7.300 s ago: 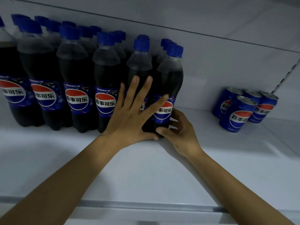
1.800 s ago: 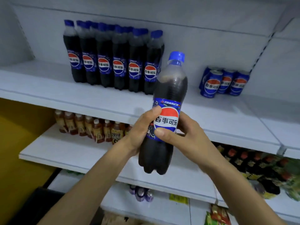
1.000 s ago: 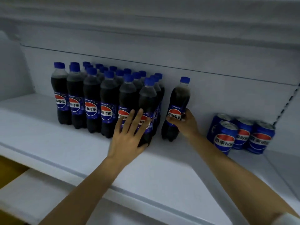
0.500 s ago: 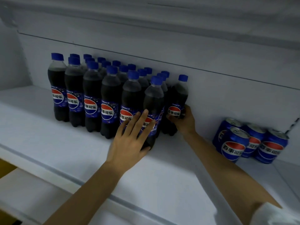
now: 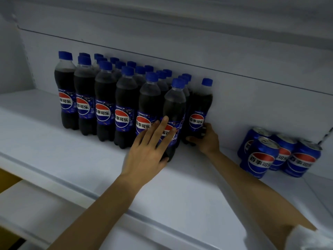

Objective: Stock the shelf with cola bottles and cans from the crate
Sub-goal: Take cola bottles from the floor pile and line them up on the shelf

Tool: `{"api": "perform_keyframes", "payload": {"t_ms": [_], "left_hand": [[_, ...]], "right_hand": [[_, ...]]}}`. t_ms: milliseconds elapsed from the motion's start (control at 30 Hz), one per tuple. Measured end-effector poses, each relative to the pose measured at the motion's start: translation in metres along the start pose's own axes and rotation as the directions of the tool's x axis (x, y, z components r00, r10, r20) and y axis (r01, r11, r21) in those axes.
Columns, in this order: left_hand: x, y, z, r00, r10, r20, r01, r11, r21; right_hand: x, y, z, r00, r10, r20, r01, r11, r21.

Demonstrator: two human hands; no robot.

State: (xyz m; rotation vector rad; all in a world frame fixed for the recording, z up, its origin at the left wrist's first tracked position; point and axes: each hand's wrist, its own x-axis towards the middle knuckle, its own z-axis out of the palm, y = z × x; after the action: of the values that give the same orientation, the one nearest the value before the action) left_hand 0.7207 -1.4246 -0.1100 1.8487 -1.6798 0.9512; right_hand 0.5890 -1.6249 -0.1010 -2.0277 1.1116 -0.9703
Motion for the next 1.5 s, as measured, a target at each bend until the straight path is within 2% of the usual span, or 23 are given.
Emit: {"api": "perform_keyframes", "payload": {"t_ms": [300,400,500,667,800,933,1033,1133,1267,1400,1500], "left_hand": [[-0.001,0.003,-0.004,0.997,-0.034,0.067,0.042,0.992,-0.119],[-0.002,0.006,-0.011,0.990,-0.062,0.124,0.092,0.965,-0.248],[-0.010,0.012,-0.023,0.981,-0.089,0.173,0.136,0.948,-0.286],[-0.041,0.039,-0.054,0.972,-0.101,0.212,0.186,0.881,-0.435],[-0.073,0.071,-0.092,0.974,-0.028,0.227,0.156,0.807,-0.570],[-0.119,0.109,-0.133,0.972,0.042,0.229,0.128,0.726,-0.675],[-0.158,0.141,-0.155,0.963,0.108,0.248,0.119,0.653,-0.748],[-0.202,0.182,-0.170,0.917,0.157,0.367,0.223,0.561,-0.797],[-0.267,0.237,-0.176,0.808,0.295,0.509,0.352,0.450,-0.820],[-0.322,0.282,-0.177,0.667,0.449,0.595,0.401,0.456,-0.794],[-0.348,0.315,-0.184,0.590,0.520,0.618,0.381,0.495,-0.781]], "right_hand": [[-0.009,-0.019,-0.003,0.995,0.099,0.007,-0.098,0.989,-0.111],[-0.026,-0.027,-0.008,0.988,0.153,-0.031,-0.153,0.988,-0.026],[-0.058,-0.039,-0.020,0.984,0.176,-0.005,-0.175,0.981,0.083],[-0.148,-0.067,-0.047,0.993,0.120,-0.018,-0.112,0.964,0.240],[-0.240,-0.086,-0.069,0.997,0.047,-0.060,-0.026,0.949,0.313],[-0.339,-0.089,-0.086,0.987,0.076,-0.141,-0.027,0.946,0.322],[-0.418,-0.073,-0.099,0.965,0.172,-0.198,-0.103,0.944,0.314],[-0.503,-0.043,-0.114,0.892,0.367,-0.265,-0.268,0.900,0.344],[-0.613,-0.001,-0.138,0.668,0.635,-0.389,-0.473,0.765,0.437],[-0.710,0.026,-0.158,0.433,0.773,-0.464,-0.590,0.632,0.502],[-0.765,0.036,-0.172,0.308,0.810,-0.499,-0.604,0.572,0.555]]}}
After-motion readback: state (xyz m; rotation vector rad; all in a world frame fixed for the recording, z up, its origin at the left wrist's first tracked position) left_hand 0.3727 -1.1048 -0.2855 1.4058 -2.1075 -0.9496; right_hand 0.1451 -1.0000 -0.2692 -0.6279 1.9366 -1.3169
